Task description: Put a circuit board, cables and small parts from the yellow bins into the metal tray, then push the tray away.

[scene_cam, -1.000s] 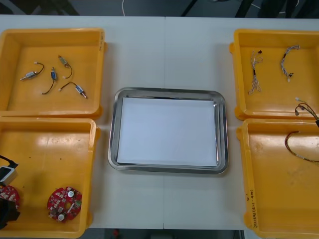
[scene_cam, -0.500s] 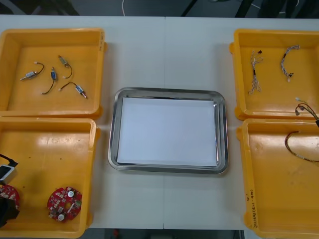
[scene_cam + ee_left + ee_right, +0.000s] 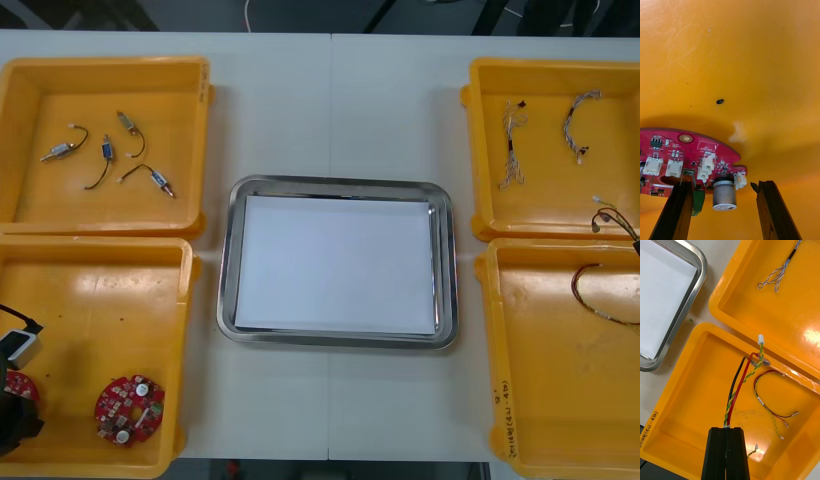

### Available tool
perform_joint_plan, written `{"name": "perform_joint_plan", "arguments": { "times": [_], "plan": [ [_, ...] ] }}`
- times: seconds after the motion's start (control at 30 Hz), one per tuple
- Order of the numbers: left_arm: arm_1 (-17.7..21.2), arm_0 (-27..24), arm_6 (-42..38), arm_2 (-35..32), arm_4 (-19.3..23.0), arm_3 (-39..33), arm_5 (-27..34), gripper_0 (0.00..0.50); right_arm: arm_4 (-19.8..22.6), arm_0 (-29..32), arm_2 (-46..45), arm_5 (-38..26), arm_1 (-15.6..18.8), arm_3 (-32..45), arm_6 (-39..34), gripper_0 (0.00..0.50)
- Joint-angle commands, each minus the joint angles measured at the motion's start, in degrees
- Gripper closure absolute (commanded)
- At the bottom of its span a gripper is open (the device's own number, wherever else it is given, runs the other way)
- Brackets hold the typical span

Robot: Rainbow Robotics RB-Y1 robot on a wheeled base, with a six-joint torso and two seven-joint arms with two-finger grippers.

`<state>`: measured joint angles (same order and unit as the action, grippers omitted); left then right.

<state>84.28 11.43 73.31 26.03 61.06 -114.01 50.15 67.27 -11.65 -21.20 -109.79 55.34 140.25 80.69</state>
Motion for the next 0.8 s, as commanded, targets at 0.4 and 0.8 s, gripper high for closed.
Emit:
{"name": "perform_joint_plan", "arguments": {
  "times": [0.4,0.8],
  "plan": [
    [0.53,1.14,4.83,-0.19,-2.0,-1.56,-0.5,0.5,0.41,-1.44,0.81,-0.21,2.32,0.02,1.4,0.5],
    [0.88,1.14,4.83,-1.6,-1.47,-2.36,0.47,0.5,0.58,-1.36,0.81,-0.21,2.32,-0.07,1.31,0.5]
  ]
}}
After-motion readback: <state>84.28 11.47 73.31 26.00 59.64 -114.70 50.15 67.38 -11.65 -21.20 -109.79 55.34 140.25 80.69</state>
